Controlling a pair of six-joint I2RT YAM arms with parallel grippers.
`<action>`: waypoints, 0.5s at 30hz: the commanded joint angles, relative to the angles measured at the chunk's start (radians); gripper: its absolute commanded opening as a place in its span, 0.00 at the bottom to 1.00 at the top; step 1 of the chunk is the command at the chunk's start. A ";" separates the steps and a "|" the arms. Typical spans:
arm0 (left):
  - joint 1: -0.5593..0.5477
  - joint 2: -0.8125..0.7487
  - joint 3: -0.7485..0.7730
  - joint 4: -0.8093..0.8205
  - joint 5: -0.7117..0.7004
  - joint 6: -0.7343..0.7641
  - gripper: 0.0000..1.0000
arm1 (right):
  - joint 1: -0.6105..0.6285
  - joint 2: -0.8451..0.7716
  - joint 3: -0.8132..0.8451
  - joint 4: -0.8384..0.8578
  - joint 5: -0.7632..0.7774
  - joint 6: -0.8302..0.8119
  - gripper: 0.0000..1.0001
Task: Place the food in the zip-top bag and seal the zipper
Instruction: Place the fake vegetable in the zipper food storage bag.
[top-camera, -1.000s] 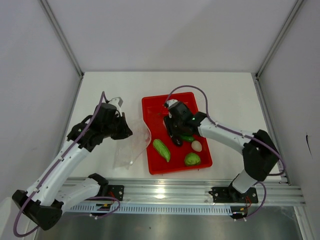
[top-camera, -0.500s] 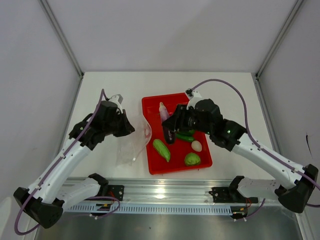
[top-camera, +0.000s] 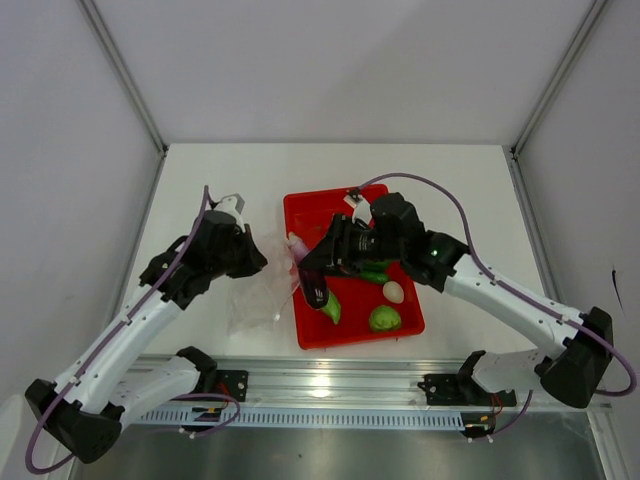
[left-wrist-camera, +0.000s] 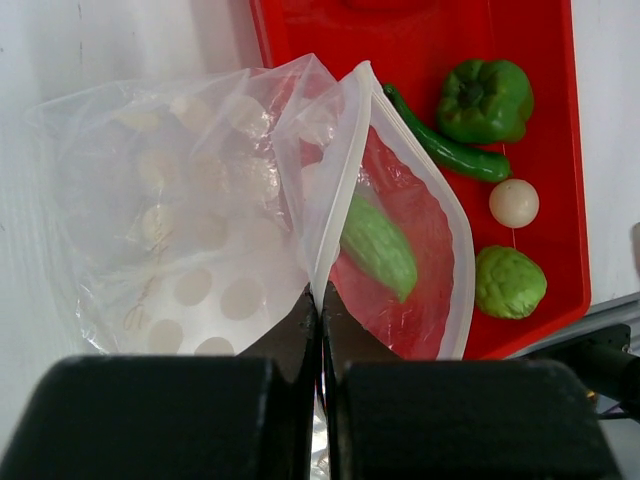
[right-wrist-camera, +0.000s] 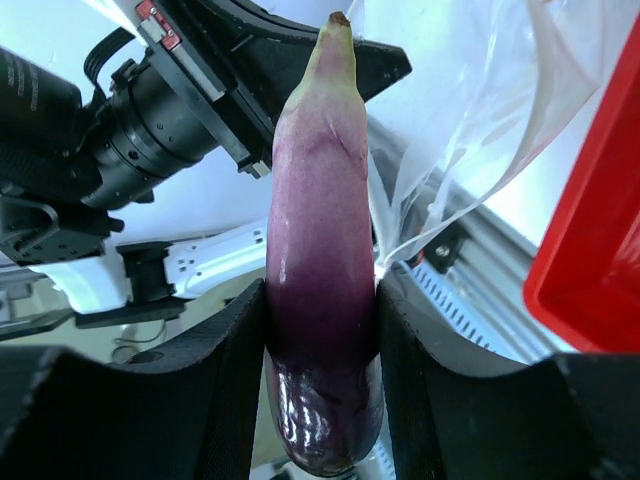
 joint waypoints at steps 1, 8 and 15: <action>-0.013 -0.034 -0.018 0.051 -0.047 0.004 0.00 | 0.005 0.040 0.068 0.068 -0.090 0.104 0.22; -0.021 -0.044 -0.032 0.064 -0.033 0.010 0.01 | 0.027 0.172 0.152 0.037 -0.094 0.179 0.23; -0.033 -0.078 -0.034 0.065 -0.051 0.031 0.01 | 0.028 0.249 0.159 -0.006 -0.106 0.190 0.25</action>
